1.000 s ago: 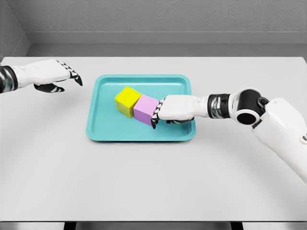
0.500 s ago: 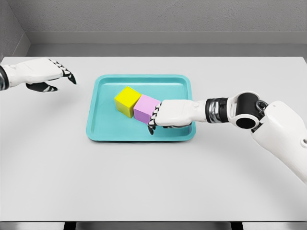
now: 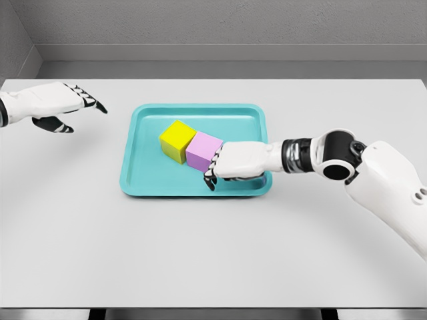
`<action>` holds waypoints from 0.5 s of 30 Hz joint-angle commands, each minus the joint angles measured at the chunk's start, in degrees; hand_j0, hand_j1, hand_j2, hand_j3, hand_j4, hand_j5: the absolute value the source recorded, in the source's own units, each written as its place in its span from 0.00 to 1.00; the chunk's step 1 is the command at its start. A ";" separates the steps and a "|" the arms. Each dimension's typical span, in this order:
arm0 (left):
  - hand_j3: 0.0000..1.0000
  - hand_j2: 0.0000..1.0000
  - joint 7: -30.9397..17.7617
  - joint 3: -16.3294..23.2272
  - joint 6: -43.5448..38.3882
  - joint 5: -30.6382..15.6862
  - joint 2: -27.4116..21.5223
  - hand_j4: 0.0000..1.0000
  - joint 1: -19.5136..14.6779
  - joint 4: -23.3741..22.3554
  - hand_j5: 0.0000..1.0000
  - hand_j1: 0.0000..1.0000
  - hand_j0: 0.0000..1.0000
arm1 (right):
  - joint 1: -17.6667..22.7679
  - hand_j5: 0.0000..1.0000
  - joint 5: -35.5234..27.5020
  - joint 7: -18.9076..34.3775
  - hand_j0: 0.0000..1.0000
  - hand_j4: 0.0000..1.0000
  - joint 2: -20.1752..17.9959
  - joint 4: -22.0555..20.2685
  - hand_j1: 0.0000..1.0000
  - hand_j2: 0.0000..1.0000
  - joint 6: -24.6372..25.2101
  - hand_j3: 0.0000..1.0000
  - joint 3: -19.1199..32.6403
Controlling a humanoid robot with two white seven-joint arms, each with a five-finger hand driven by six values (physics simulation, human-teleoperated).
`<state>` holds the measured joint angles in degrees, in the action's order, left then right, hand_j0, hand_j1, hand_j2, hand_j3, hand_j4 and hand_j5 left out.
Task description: Push two cubes
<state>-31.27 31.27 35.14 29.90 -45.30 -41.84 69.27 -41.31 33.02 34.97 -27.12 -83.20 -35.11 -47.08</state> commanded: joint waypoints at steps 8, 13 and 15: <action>1.00 1.00 0.16 -0.34 -0.14 -2.47 -1.20 1.00 0.00 -0.18 1.00 1.00 1.00 | 0.00 0.53 -0.50 0.03 0.53 0.53 0.22 -0.56 0.53 0.53 0.11 0.53 0.06; 1.00 1.00 0.07 -0.42 -0.14 -2.47 -1.28 1.00 0.35 -0.10 1.00 1.00 1.00 | -0.35 0.54 -1.03 0.03 0.54 0.54 -2.67 -3.89 0.54 0.54 0.11 0.54 0.85; 1.00 1.00 0.07 -0.42 -0.14 -2.56 -2.69 1.00 0.35 -0.01 1.00 1.00 1.00 | -0.35 0.55 -1.12 0.03 0.55 0.55 -4.52 -6.09 0.55 0.55 0.11 0.55 1.20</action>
<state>-31.22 30.92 35.14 27.55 -47.13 -41.48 69.20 -41.57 32.36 35.02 -30.06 -87.35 -35.16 -46.15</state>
